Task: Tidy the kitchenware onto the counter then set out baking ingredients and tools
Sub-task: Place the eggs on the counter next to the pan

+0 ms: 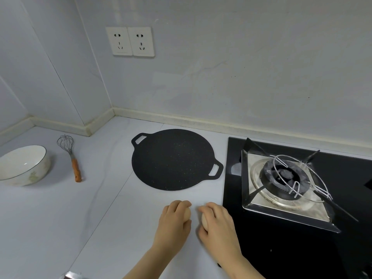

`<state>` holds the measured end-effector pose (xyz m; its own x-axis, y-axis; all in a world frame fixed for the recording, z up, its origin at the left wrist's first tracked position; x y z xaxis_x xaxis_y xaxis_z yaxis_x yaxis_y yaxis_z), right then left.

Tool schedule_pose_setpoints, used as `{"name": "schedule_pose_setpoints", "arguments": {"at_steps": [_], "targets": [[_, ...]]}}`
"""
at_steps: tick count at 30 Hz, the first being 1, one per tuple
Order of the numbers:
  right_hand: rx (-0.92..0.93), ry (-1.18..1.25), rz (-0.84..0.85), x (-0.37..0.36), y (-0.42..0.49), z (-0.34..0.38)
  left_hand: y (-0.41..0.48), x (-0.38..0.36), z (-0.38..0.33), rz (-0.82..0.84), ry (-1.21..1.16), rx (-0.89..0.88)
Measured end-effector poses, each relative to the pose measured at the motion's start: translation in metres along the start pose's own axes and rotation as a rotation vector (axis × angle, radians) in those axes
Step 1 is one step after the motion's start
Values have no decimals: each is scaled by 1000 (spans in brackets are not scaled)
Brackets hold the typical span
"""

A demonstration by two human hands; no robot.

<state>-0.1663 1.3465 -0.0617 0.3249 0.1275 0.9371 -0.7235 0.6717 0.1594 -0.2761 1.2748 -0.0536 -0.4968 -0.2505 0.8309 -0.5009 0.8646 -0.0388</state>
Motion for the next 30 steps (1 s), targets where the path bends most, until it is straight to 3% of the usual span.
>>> {"name": "schedule_pose_setpoints", "arguments": {"at_steps": [21,30], "targets": [[-78,-100,-13,7,0,-3,4,-5,-8,15,-16,-39],[-90,61,103,14,-1,-5,4,-4,-8,10,-19,-27]]}}
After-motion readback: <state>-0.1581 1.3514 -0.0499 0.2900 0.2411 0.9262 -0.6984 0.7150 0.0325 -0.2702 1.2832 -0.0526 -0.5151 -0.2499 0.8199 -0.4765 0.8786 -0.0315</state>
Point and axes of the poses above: each hand's wrist, its own y-axis towards the middle knuckle, its own x-axis out of the back of the hand, z = x × y, the point moved 1 cm from there along y, towards the middle knuckle, and after that the axes turned 5 degrees about -y, right-handed, at the moved point
